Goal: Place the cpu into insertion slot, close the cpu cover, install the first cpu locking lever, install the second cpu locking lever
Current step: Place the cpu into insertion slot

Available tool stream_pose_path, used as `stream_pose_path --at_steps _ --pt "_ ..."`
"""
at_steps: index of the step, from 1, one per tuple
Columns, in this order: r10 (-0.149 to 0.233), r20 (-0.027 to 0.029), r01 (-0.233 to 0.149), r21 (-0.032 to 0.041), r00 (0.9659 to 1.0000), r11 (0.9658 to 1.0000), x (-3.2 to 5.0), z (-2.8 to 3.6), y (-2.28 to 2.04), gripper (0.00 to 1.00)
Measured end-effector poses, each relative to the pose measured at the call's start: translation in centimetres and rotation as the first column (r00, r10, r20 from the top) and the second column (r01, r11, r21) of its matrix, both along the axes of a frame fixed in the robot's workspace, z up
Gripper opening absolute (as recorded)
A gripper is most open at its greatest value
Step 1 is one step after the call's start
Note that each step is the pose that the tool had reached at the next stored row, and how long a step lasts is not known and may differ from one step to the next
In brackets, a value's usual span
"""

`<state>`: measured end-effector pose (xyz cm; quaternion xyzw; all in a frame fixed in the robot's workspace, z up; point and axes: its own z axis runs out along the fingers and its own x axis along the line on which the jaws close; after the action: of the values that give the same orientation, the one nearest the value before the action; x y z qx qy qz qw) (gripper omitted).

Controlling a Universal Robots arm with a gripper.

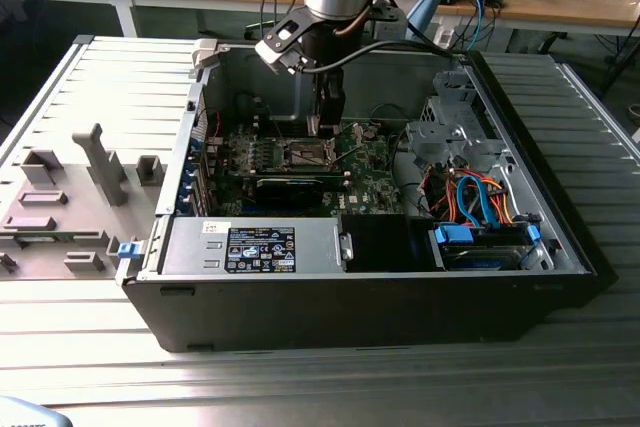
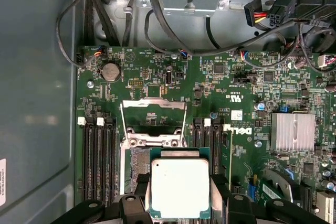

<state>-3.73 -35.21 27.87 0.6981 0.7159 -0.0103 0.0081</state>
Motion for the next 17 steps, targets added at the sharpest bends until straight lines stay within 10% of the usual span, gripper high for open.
stream_pose_path --at_steps 17 --pt "0.000 0.0000 0.000 -0.0001 1.0000 1.0000 -0.05 -0.69 0.00 0.54"
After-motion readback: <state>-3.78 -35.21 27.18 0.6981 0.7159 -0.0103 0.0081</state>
